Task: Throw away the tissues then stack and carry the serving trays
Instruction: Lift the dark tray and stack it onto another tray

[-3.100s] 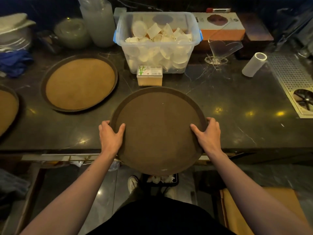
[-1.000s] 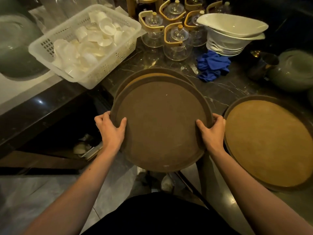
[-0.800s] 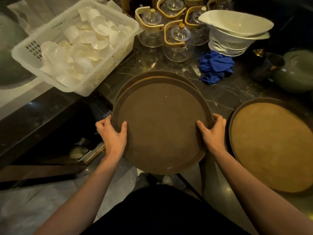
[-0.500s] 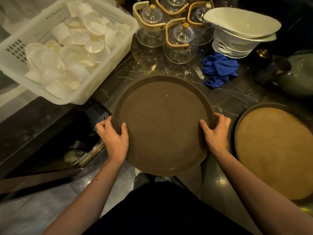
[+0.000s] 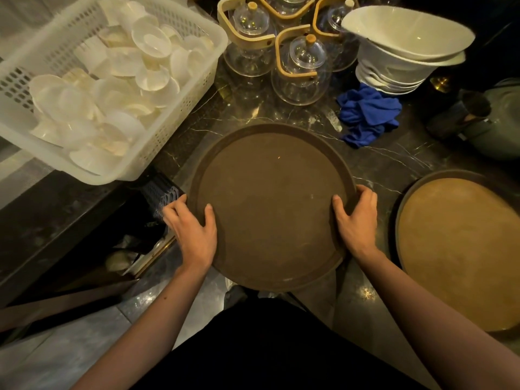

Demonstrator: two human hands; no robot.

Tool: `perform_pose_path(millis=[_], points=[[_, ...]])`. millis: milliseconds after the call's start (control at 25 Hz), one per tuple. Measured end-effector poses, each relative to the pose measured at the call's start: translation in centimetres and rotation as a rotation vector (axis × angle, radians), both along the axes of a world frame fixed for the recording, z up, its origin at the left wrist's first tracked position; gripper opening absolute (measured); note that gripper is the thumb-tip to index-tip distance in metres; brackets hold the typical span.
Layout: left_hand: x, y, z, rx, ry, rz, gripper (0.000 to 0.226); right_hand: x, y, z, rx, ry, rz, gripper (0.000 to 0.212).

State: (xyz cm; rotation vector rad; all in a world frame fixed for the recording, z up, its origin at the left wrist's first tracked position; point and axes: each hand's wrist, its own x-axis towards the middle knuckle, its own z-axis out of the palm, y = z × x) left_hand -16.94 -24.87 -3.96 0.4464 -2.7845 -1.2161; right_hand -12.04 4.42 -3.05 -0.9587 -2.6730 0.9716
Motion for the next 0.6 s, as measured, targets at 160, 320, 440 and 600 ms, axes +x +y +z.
perform_pose_path(millis=[160, 320, 440, 600], points=[[0.0, -0.1, 0.0, -0.017, 0.006, -0.026, 0.054, 0.1, 0.0, 0.0, -0.012, -0.008, -0.014, 0.054], [0.0, -0.2, -0.1, -0.058, -0.009, -0.073, 0.061, 0.3, -0.2, 0.2, 0.031, -0.042, 0.007, 0.054], [-0.1, -0.3, 0.0, -0.161, -0.022, -0.122, 0.066, 0.8, -0.3, 0.1, 0.062, -0.068, 0.024, 0.055], [0.0, -0.4, 0.4, -0.309, 0.018, -0.246, 0.069, 2.3, -0.7, 0.4, 0.080, -0.067, 0.010, 0.058]])
